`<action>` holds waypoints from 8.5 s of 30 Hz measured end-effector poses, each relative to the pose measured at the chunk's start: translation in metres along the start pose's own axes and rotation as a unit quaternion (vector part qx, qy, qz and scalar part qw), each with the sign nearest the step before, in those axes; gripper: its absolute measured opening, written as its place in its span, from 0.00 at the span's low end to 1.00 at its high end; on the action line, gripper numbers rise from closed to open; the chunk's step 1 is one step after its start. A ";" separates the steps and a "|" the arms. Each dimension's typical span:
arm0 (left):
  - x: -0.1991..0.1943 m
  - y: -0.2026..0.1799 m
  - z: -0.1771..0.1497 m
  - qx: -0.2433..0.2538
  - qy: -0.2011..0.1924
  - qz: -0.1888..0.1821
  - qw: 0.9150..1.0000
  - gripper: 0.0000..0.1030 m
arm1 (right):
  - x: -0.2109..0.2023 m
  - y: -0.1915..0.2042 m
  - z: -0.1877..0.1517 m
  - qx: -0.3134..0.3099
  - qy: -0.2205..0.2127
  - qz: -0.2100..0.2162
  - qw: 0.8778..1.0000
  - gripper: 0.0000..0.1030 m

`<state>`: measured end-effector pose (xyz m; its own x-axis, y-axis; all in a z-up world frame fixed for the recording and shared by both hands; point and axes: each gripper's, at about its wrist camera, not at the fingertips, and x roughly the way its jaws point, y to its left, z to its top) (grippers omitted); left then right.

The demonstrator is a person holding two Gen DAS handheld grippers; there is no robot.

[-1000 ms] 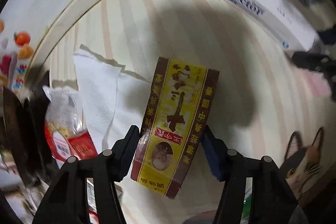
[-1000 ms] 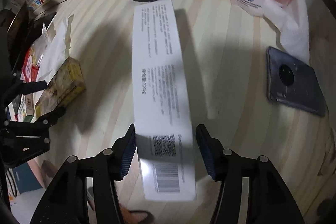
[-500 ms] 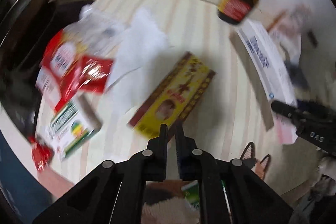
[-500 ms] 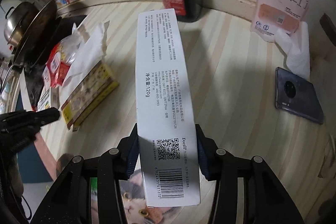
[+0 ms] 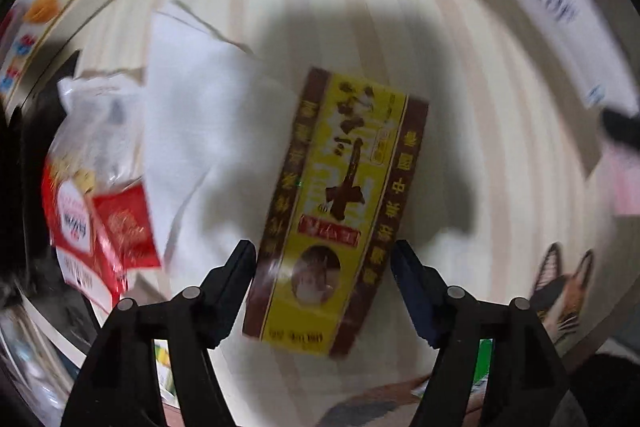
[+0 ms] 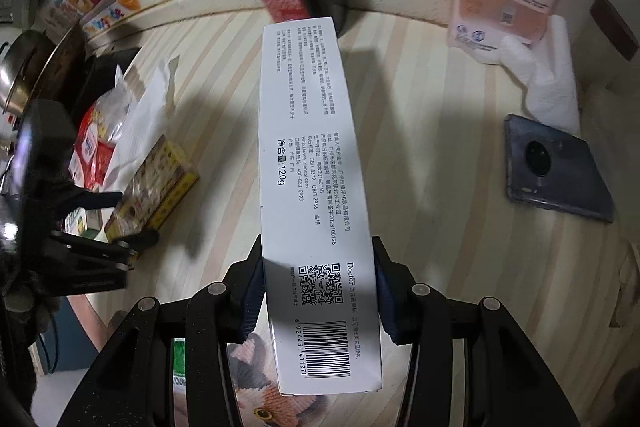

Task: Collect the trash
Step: 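Lift both boxes and carry them toward the trash bin, then open both tools over the trash bin to drop the boxes, then grasp the green tube with the right tool while the left tool reaches for the red packet, then carry the green tube and red packet over the trash bin, then open both tools over the trash bin to drop the tube and packet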

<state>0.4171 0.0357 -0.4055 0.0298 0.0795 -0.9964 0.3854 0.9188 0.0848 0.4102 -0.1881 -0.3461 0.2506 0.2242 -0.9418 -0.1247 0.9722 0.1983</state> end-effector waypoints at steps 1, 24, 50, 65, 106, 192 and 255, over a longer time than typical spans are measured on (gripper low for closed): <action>0.000 0.001 0.004 0.002 -0.004 0.001 1.000 0.73 | -0.001 -0.002 0.000 0.003 -0.002 0.001 1.000 0.48; -0.108 0.073 -0.214 -0.375 -0.179 -0.043 0.908 0.58 | -0.047 0.124 -0.037 -0.139 0.001 0.062 0.988 0.48; 0.355 0.177 -0.788 -0.747 -0.018 -0.172 0.642 0.53 | 0.407 0.551 -0.552 -0.491 0.400 0.056 0.772 0.48; 0.457 0.183 -0.845 -0.768 0.045 -0.153 0.620 0.93 | 0.565 0.613 -0.610 -0.495 0.433 -0.023 0.753 0.89; -0.062 0.023 -0.801 -0.778 -0.094 0.089 0.615 1.00 | -0.052 0.543 -0.460 -0.542 0.058 0.146 0.825 1.00; -0.066 0.191 -0.335 -0.601 -0.103 0.011 0.792 0.14 | 0.005 0.271 -0.018 -0.174 -0.016 0.142 0.974 0.01; 0.342 0.118 -0.868 -0.813 0.045 -0.008 0.581 0.94 | 0.415 0.608 -0.572 -0.554 0.155 0.044 0.817 1.00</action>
<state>-0.3275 0.5070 -0.7338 -0.0373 0.0185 -0.9991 -0.9971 0.0658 0.0385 -0.1106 0.4572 -0.7717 -0.0410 0.0950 -0.9946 -0.9644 0.2564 0.0642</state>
